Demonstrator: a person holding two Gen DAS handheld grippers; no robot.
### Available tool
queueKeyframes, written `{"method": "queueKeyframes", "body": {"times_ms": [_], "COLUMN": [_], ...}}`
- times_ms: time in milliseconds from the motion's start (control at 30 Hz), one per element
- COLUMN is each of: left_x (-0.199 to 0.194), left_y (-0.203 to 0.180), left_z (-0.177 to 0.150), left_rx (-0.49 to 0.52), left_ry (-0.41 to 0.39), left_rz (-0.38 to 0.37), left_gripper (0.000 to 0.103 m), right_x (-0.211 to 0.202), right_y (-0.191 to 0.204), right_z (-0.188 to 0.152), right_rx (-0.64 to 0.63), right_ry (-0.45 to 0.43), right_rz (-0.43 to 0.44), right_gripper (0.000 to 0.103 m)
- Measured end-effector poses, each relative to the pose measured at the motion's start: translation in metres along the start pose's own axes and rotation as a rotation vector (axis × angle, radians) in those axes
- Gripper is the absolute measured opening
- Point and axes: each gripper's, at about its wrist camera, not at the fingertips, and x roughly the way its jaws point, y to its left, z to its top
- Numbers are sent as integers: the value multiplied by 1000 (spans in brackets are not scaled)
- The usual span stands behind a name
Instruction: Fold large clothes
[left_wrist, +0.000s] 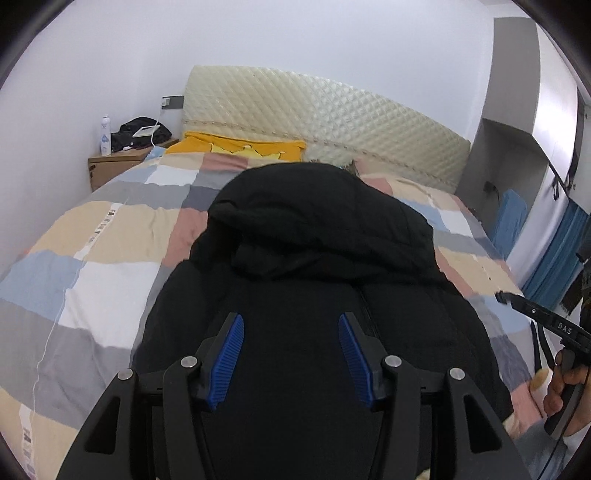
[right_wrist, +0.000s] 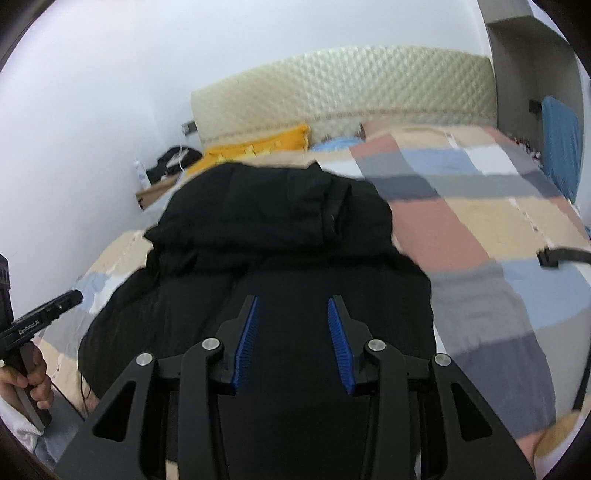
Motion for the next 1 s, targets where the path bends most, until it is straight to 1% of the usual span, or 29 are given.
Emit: {"method": "queueKeyframes", "body": {"times_ms": [100,333,400,433,467,500,533,567,633,667,733,767,800,867,967,1000], "left_x": [-6,0,4,8,10,12,15,18,23,25,29,31,33,39,45,47], "left_y": [-3,-4,-3,-2,-1,0,0,1,4,5,7,8,8,10,14,15], "left_z": [-6,-15,-17,-18,-19,-19,-21,-21,-23,-24,-25,-26,-27,-29,-30,-31], "left_rx": [3,-1,-7,-13,-14,-15,-19,-23,-34,-38,-40,-40,-39,-45,-63,-68], "left_ry": [7,61,79,94,106,113,126,136,159,171,185,194,201,222,247,255], "left_rz": [-9,-27,-29,-32,-35,-36,-36,-36,-40,-43,-47,-44,-41,-30,-24,-22], "left_gripper": [53,53,53,53,53,53,53,53,53,53,53,53,53,53,53,53], "right_x": [-2,8,15,22,28,32,38,43,49,51,54,55,58,61,71,74], "right_y": [-6,-37,-46,-52,-59,-62,-70,-75,-84,-89,-96,-100,-107,-116,-128,-130], "right_z": [-9,-26,-29,-32,-33,-35,-37,-39,-42,-43,-46,-47,-51,-58,-71,-73], "right_rx": [14,123,162,188,217,235,268,289,305,305,322,337,382,442,534,551], "right_ry": [55,236,299,350,394,416,456,485,527,547,574,584,601,621,670,685], "right_rz": [-8,-33,-8,7,12,15,16,11,-19,-44,-66,-64,-48,-38,-35,-31], "right_gripper": [40,42,43,43,43,43,44,46,56,58,72,76,83,85,92,95]}}
